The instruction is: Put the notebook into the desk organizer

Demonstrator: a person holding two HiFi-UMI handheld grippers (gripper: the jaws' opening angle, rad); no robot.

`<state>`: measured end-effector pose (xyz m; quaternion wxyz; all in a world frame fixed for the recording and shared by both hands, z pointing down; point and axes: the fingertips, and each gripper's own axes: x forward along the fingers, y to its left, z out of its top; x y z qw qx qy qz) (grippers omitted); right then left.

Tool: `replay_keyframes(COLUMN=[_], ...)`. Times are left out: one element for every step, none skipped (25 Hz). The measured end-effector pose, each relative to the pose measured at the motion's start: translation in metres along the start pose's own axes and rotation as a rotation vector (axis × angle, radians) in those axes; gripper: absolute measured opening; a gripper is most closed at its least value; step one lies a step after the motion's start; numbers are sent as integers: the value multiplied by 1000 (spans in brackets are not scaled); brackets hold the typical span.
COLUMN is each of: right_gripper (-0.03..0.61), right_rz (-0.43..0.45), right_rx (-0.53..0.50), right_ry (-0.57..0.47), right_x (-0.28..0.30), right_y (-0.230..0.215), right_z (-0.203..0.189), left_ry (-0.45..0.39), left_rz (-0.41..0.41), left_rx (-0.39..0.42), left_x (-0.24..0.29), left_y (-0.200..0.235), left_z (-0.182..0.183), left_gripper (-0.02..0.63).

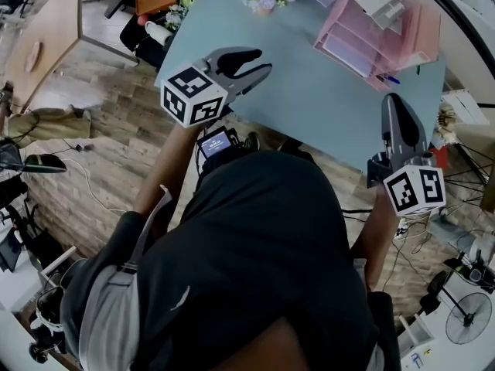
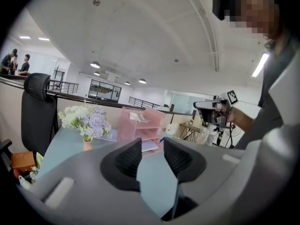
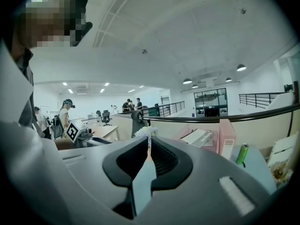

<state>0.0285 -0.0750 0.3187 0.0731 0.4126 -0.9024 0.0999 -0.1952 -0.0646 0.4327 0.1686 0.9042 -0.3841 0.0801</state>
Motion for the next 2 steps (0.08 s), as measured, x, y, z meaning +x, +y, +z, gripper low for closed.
replay_keyframes(right_gripper=[25, 22], right_rz=[0, 0], right_rx=[-1, -1], right_ry=[1, 1], right_x=[0, 1], right_y=[0, 1], right_z=[-1, -1], left_ry=[0, 0], left_rz=[0, 0], left_rx=[-1, -1], left_x=[0, 0], left_y=[0, 0], left_z=[-1, -2], left_gripper=[189, 189])
